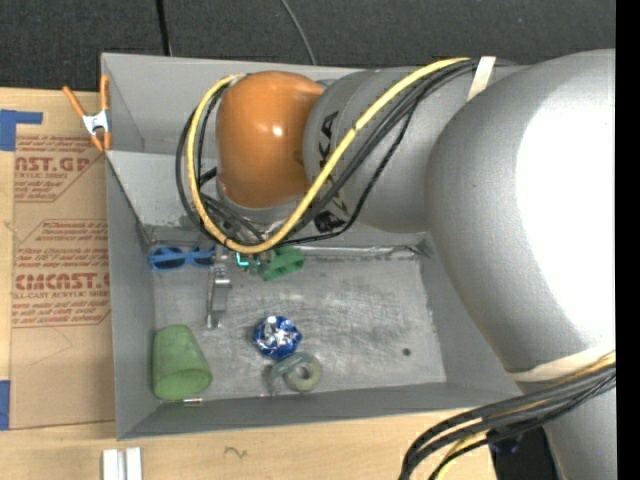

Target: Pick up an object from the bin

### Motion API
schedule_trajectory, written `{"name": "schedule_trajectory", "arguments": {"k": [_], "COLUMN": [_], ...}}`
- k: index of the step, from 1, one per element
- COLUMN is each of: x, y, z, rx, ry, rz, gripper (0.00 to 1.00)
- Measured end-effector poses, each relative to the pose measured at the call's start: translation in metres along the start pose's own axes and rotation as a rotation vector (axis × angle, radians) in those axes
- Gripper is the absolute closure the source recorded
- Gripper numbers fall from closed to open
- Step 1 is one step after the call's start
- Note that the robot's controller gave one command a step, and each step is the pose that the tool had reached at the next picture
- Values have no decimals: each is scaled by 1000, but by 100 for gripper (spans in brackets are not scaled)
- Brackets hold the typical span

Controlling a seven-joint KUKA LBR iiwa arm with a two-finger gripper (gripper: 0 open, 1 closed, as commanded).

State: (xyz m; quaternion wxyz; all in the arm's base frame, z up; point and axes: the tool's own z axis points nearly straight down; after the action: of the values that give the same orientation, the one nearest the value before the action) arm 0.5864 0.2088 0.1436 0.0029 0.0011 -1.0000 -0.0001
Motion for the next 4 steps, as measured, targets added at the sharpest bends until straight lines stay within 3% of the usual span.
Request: {"name": "schedule_trajectory", "arguments": {"k": [1, 2, 3, 4], "x": [32, 83, 77, 33], "y": [16, 31, 28, 36], "z": [74, 73, 70, 39], "rx": [-1, 1, 6, 2], "ry": [-10, -11, -27, -11], "rz": [-298, -603, -599, -847], "gripper": [0, 0, 100, 100]}}
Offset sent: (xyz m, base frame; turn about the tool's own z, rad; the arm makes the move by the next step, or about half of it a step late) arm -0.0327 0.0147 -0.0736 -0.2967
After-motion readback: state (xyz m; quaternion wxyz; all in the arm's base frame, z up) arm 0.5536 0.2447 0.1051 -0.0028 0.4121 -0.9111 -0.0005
